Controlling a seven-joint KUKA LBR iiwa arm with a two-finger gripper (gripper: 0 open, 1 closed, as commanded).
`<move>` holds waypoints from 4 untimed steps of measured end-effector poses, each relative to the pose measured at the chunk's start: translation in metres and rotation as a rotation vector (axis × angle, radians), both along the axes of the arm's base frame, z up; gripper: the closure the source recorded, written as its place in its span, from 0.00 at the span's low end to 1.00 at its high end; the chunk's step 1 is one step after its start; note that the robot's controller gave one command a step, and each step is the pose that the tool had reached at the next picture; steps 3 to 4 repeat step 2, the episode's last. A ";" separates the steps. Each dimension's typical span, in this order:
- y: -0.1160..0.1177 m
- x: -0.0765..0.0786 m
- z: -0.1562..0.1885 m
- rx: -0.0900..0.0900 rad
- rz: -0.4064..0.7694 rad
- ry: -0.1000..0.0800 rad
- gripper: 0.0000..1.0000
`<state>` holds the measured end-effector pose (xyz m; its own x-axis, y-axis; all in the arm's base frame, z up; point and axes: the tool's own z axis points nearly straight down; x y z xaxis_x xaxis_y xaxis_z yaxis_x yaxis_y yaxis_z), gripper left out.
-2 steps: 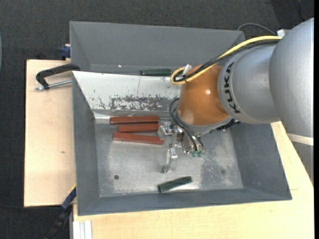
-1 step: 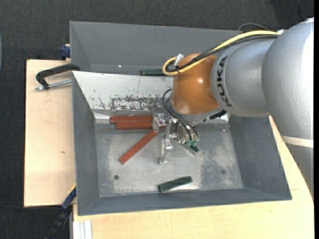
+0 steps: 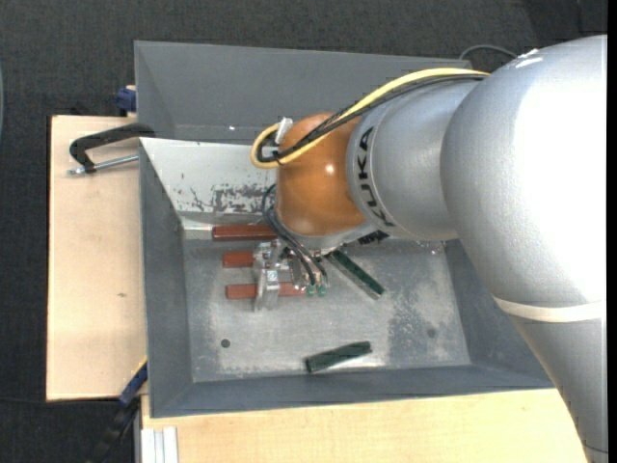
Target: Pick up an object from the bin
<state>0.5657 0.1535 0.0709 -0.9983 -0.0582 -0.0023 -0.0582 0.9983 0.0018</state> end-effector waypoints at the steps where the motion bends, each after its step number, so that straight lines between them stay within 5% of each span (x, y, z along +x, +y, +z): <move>1: 0.000 0.000 0.000 0.000 -0.001 0.000 1.00; 2: 0.001 0.008 0.152 0.002 -0.015 -0.007 1.00; 4: 0.001 0.008 0.152 0.002 -0.015 -0.007 1.00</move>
Offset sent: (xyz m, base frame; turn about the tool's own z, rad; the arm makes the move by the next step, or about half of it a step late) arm 0.0062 -0.0003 0.1486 0.0165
